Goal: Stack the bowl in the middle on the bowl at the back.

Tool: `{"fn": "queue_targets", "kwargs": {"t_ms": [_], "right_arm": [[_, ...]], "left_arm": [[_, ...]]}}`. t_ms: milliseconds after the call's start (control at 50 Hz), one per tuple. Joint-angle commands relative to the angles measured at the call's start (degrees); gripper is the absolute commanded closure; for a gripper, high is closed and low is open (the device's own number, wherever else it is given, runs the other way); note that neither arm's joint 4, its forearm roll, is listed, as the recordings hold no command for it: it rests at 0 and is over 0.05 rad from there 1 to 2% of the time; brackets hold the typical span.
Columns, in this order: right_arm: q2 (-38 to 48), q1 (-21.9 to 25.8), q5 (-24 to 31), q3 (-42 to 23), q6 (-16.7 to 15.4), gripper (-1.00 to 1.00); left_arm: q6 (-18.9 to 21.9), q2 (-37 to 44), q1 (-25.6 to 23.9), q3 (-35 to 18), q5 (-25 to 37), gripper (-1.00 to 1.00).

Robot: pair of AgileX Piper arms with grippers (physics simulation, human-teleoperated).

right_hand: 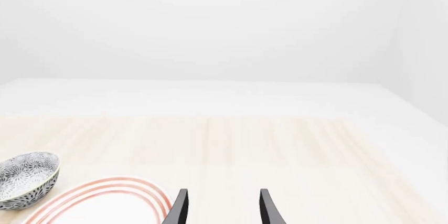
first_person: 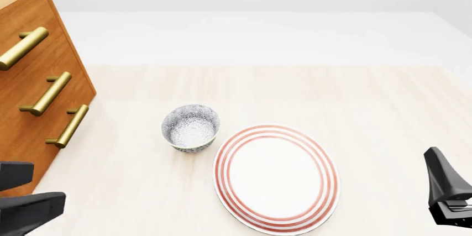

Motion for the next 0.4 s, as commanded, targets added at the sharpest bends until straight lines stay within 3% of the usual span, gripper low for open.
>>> {"fn": "queue_targets", "kwargs": {"t_ms": [20, 140, 320, 400], "right_arm": [[0.0, -0.1, 0.0, 0.0, -0.3, -1.0], [0.0, -0.2, 0.0, 0.0, -0.5, -1.0], [-0.1, -0.6, 0.0, 0.1, -0.8, -1.0], [-0.2, -0.7, 0.1, 0.1, -0.9, -1.0]], "left_arm": [[4.0, -3.4, 5.8, -7.3, 0.1, -1.0], [2.4, -6.6, 8.7, -7.3, -2.6, -1.0], [4.6, -7.4, 13.4, -12.8, -7.0, -1.0], [6.0, -7.6, 14.0, -11.9, -9.2, -1.0]]}}
